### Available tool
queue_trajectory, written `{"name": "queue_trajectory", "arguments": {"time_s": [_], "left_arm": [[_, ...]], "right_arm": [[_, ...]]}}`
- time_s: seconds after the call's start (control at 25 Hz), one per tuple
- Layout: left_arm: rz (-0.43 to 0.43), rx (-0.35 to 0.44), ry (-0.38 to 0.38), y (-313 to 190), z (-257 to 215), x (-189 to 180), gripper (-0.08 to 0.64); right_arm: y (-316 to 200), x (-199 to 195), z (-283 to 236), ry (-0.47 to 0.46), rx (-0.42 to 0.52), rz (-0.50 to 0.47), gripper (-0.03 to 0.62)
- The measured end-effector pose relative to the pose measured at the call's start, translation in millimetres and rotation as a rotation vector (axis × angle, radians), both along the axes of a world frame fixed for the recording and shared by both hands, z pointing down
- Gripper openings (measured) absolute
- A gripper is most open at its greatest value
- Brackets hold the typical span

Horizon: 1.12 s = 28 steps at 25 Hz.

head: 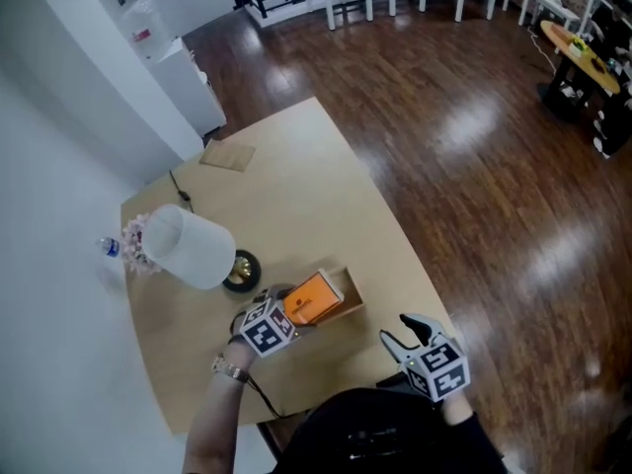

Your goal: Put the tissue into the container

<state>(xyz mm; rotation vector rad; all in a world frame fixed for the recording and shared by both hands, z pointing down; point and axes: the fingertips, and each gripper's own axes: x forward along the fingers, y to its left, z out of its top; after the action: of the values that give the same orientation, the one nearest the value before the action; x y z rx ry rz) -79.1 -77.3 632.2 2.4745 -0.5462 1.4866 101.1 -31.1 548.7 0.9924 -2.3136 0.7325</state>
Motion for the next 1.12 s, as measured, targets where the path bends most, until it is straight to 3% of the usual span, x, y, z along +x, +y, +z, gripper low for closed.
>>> {"name": "queue_trajectory", "arguments": {"time_s": [0.16,0.36,0.6,0.84,1.12], "left_arm": [[0.074,-0.034,0.001,-4.5,16.6,10.1,0.440],[0.123,-0.078,0.060,-7.0,18.7,16.8,0.440],[0.219,-0.085,-0.052,0.2,33.6,11.5,0.443],[0.105,-0.041,0.039,-6.1,15.0,10.7,0.503],[-0.176,0.070,0.332,15.7,-75.9,11.3,0.483]], "right_arm": [[0.0,11.5,5.8,-0.003,-0.006,0.027,0.216],[-0.2,12.9,5.3,0.000,-0.032,0.022,0.216],[2.6,8.2,9.2,-0.003,-0.025,0.001,0.216],[1.5,2.3,-2.5,-0.008,-0.005,-0.009,0.216],[1.3,-21.0,-10.6,-0.017,0.016,-0.044,0.216]]}}
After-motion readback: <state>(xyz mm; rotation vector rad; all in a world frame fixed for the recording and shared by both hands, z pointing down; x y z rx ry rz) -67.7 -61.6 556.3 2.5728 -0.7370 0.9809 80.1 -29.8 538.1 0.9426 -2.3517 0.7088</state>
